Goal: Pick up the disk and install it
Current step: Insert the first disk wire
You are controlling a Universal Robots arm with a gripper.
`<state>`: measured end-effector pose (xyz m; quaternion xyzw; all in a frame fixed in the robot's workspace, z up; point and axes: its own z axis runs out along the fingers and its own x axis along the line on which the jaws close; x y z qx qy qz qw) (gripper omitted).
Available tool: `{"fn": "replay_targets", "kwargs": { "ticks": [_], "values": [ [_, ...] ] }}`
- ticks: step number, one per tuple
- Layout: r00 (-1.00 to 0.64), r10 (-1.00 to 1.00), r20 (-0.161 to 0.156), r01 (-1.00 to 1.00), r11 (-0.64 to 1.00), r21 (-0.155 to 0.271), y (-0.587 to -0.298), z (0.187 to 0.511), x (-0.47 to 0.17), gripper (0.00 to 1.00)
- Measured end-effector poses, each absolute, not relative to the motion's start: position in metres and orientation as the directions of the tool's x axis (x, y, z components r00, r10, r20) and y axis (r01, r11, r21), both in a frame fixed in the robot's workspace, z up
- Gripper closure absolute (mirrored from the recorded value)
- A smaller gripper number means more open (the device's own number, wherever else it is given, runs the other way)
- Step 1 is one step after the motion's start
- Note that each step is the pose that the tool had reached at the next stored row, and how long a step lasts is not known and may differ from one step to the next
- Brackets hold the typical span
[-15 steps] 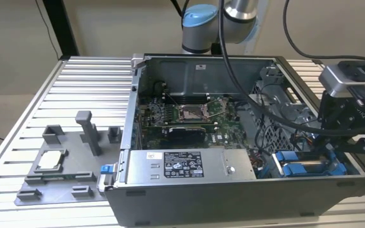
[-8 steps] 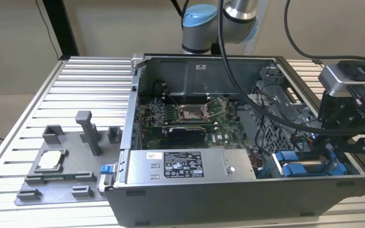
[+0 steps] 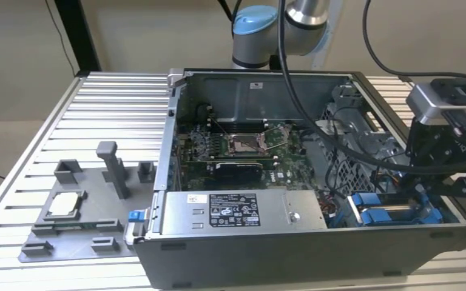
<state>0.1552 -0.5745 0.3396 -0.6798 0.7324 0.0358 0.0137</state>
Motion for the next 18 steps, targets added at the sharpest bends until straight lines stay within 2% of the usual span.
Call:
{"fn": "replay_targets", "kwargs": {
  "ticks": [18],
  "values": [
    [-0.076,-0.995,-0.069,-0.997,0.073,0.039,-0.5761,0.3373,0.155,1.0]
  ]
}}
